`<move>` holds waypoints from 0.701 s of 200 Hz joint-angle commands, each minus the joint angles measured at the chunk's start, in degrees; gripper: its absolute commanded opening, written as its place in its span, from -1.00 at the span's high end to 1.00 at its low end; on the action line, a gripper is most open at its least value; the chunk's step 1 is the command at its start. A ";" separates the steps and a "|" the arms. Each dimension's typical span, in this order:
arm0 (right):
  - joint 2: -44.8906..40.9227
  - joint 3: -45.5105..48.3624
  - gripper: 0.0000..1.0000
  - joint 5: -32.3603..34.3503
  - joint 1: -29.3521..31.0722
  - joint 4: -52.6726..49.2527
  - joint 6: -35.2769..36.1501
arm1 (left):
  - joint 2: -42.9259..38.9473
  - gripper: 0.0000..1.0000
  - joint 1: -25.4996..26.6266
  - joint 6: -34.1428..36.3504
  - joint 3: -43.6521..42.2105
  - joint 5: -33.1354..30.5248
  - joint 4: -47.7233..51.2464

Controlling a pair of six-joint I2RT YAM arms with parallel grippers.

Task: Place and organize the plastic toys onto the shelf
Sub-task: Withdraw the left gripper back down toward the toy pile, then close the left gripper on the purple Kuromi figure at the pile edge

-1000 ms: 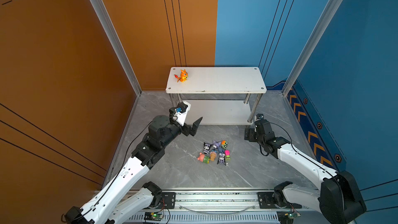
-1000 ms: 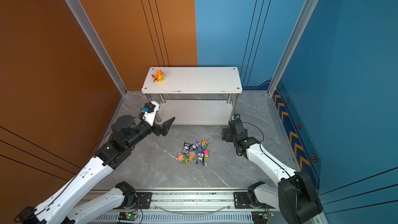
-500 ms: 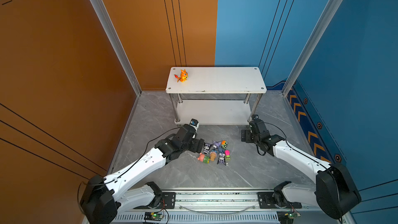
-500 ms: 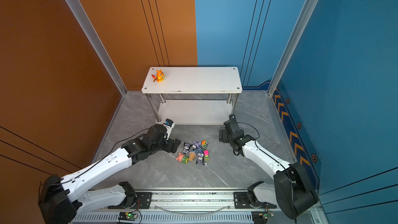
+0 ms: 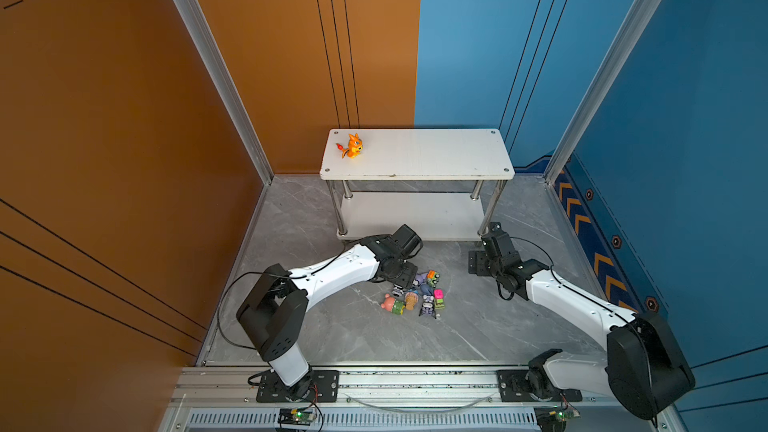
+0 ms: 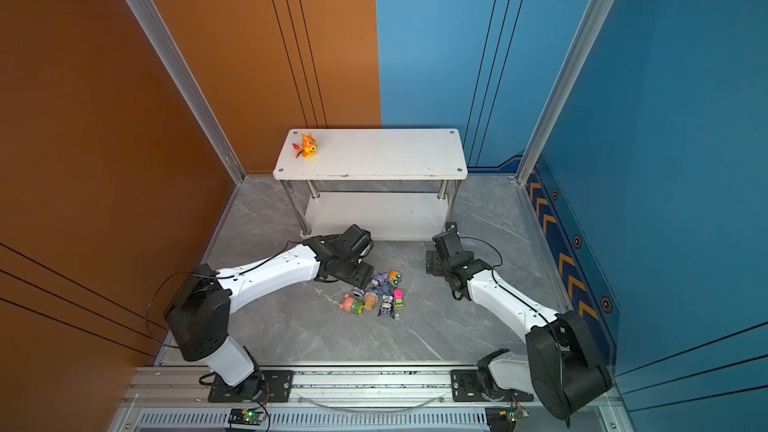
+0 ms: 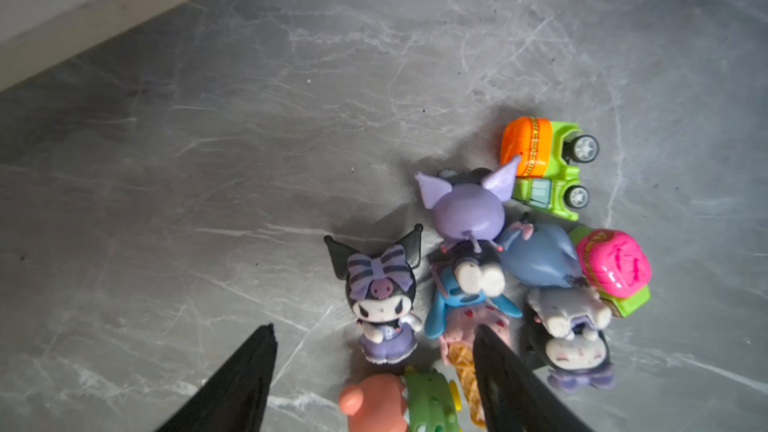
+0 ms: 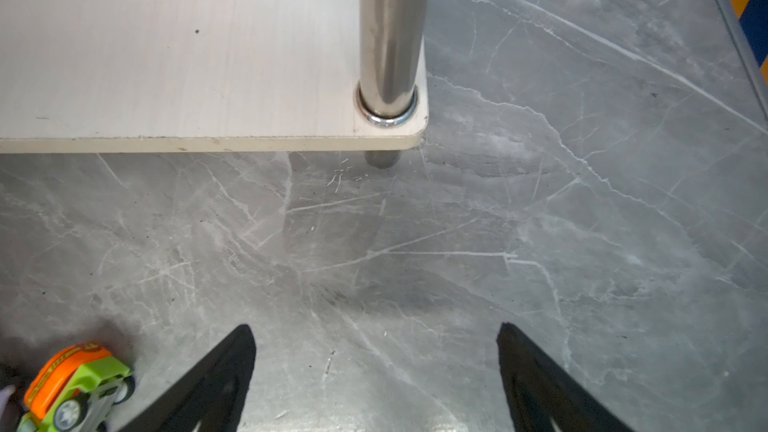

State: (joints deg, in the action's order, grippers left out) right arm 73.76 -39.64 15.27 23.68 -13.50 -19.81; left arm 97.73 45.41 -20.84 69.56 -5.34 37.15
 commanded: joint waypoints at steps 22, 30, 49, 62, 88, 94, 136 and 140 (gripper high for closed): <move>-0.94 1.42 -0.85 0.55 -1.57 -0.53 -0.84 | 5.28 -0.39 -0.14 2.26 4.56 1.35 7.72; -1.05 1.49 -0.85 0.25 -1.87 -0.33 -0.93 | 5.77 -0.36 -0.34 2.53 4.86 2.01 8.17; -0.89 1.69 -0.85 -0.62 -2.62 0.06 -1.06 | 6.46 -0.30 -0.41 3.12 5.06 2.94 8.88; -0.70 1.82 -0.85 -1.02 -2.93 0.44 -1.30 | 6.65 -0.28 -0.53 3.26 4.86 3.12 8.91; 0.05 2.02 -0.85 -1.78 -3.17 1.27 -1.64 | 8.13 -0.26 -0.43 3.61 4.97 4.03 8.86; 0.28 2.02 -0.85 -1.86 -3.18 1.43 -1.72 | 8.62 -0.25 -0.43 3.70 5.04 4.14 8.89; 0.53 2.46 -0.85 -2.13 -3.17 2.00 -2.08 | 11.37 -0.21 -0.94 4.03 6.13 3.72 8.82; 0.59 2.50 -0.85 -2.09 -3.26 1.98 -2.22 | 11.59 -0.20 -1.00 4.10 6.12 3.69 8.80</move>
State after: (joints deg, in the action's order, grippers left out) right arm 73.78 -38.28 13.67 20.67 -12.67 -20.93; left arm 107.87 45.01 -17.76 73.91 -2.48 44.34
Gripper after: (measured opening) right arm 0.925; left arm 0.610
